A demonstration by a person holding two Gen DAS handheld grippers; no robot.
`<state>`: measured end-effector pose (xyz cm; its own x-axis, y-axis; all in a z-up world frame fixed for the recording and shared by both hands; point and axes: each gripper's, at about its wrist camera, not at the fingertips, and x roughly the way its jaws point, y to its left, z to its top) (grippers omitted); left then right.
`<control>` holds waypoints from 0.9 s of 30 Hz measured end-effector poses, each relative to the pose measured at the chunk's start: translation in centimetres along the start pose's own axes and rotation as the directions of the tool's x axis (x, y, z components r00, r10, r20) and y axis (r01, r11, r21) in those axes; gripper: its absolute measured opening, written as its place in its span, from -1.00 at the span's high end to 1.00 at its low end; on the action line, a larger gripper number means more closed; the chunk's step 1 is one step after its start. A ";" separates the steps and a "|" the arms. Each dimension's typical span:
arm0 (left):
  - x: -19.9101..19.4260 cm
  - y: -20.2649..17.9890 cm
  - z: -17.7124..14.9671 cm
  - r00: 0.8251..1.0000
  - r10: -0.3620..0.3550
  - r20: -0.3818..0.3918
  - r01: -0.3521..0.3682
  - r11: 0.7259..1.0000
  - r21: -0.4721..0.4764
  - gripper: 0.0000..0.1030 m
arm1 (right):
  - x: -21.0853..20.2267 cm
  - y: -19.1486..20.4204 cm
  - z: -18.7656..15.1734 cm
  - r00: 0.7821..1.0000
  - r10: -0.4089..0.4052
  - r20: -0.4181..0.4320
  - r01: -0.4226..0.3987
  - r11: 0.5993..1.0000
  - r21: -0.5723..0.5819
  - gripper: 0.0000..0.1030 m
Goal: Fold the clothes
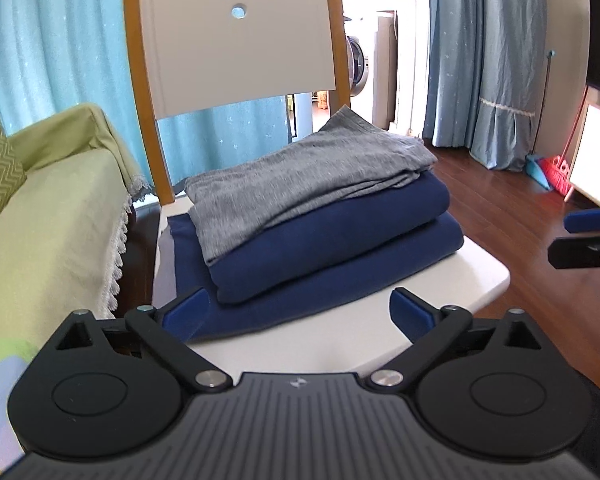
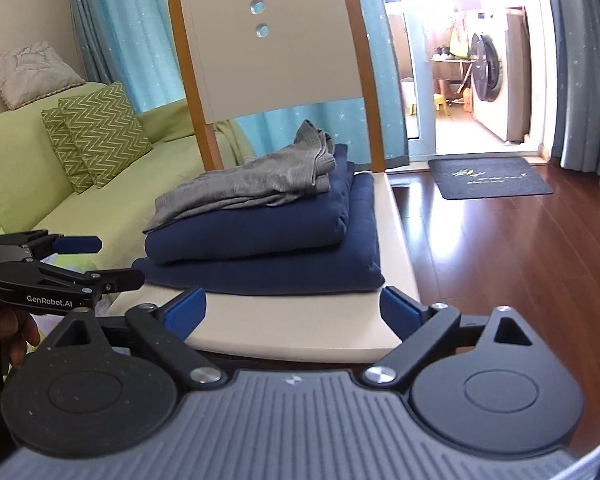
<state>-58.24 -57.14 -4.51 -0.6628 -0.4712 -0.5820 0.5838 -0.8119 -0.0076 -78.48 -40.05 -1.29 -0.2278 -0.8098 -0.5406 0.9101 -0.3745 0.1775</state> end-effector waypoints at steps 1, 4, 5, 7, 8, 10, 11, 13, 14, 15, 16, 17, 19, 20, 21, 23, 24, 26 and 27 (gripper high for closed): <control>-0.1 -0.1 -0.2 1.000 0.008 0.005 -0.008 1.000 -0.007 -0.98 | -0.2 0.1 -0.1 1.000 -0.008 0.001 0.008 1.000 -0.001 -0.89; 0.1 -0.3 -0.6 1.000 0.012 -0.011 -0.012 0.999 -0.031 -0.98 | -0.7 0.4 -0.4 1.000 -0.014 0.004 0.014 1.000 0.001 -0.94; 0.1 -0.4 -0.7 1.000 0.007 -0.016 -0.007 0.999 -0.037 -0.98 | -0.7 0.5 -0.4 1.000 -0.015 0.004 0.015 1.000 0.000 -0.95; 0.2 -0.6 -0.9 1.000 0.006 -0.021 -0.007 0.999 -0.045 -0.98 | -0.8 0.6 -0.4 1.000 -0.015 0.003 0.015 1.000 -0.003 -0.97; 0.2 -0.7 -0.9 1.000 0.006 -0.023 -0.008 0.999 -0.050 -0.99 | -0.9 0.7 -0.5 1.000 -0.015 0.002 0.015 1.000 -0.005 -0.97; 0.1 -1.0 -1.0 1.000 0.004 -0.026 -0.005 0.998 -0.060 -0.99 | -0.9 0.7 -0.6 1.000 -0.013 -0.002 0.013 1.000 -0.009 -0.97; 0.0 -1.1 -1.0 1.000 0.003 -0.025 -0.005 0.998 -0.062 -0.99 | -0.9 0.6 -0.6 1.000 -0.012 -0.004 0.012 1.000 -0.013 -0.97; -0.2 -1.4 -1.1 1.000 0.005 -0.025 -0.006 0.998 -0.064 -0.99 | -0.8 0.5 -0.7 1.000 -0.011 -0.007 0.011 1.000 -0.017 -0.97; -0.3 -1.6 -1.2 1.000 0.004 -0.027 -0.006 0.998 -0.066 -0.99 | -0.7 0.5 -0.7 1.000 -0.010 -0.007 0.010 1.000 -0.019 -0.97; -0.3 -1.6 -1.2 1.000 0.004 -0.030 -0.006 0.998 -0.068 -0.99 | -0.6 0.5 -0.6 1.000 -0.010 -0.008 0.010 1.000 -0.023 -0.97; -0.4 -1.7 -1.3 0.999 0.006 -0.035 -0.009 0.997 -0.073 -0.99 | -0.5 0.5 -0.7 1.000 -0.010 -0.008 0.010 1.000 -0.026 -0.97; -0.6 -1.8 -1.4 0.999 0.011 -0.038 -0.014 0.997 -0.078 -0.99 | -0.4 0.6 -0.8 1.000 -0.010 -0.010 0.010 0.999 -0.031 -0.97; -0.8 -1.9 -1.6 0.999 0.019 -0.039 -0.023 0.996 -0.087 -0.99 | -0.2 0.7 -1.0 1.000 -0.005 -0.015 0.005 0.999 -0.036 -0.97; -0.9 -1.9 -1.7 0.999 0.023 -0.043 -0.027 0.995 -0.095 -0.99 | -0.1 0.8 -1.1 1.000 -0.002 -0.017 0.001 0.999 -0.038 -0.97; -1.0 -1.8 -1.9 0.999 0.025 -0.048 -0.030 0.994 -0.104 -0.99 | 0.0 0.8 -1.2 1.000 0.001 -0.018 -0.002 0.999 -0.041 -0.97; -1.2 -1.8 -2.2 0.998 0.025 -0.050 -0.031 0.992 -0.121 -0.99 | 0.1 1.0 -1.5 1.000 0.001 -0.020 -0.002 0.999 -0.049 -0.97; -1.4 -1.8 -2.4 0.999 0.022 -0.049 -0.028 0.991 -0.132 -0.98 | 0.1 1.0 -1.7 1.000 -0.001 -0.023 0.000 0.999 -0.052 -0.97; -1.7 -1.8 -2.8 0.999 0.018 -0.048 -0.025 0.988 -0.153 -0.98 | 0.2 1.1 -2.0 1.000 -0.006 -0.029 0.004 0.999 -0.054 -0.97; -1.8 -1.8 -3.0 0.999 0.021 -0.050 -0.029 0.987 -0.160 -0.99 | 0.3 1.1 -2.2 0.999 -0.009 -0.032 0.007 0.998 -0.056 -0.97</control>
<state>-56.63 -53.80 -5.88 -0.6261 -0.4706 -0.6217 0.6702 -0.7322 -0.1208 -76.83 -39.72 -3.04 -0.2247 -0.7915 -0.5684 0.9264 -0.3543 0.1272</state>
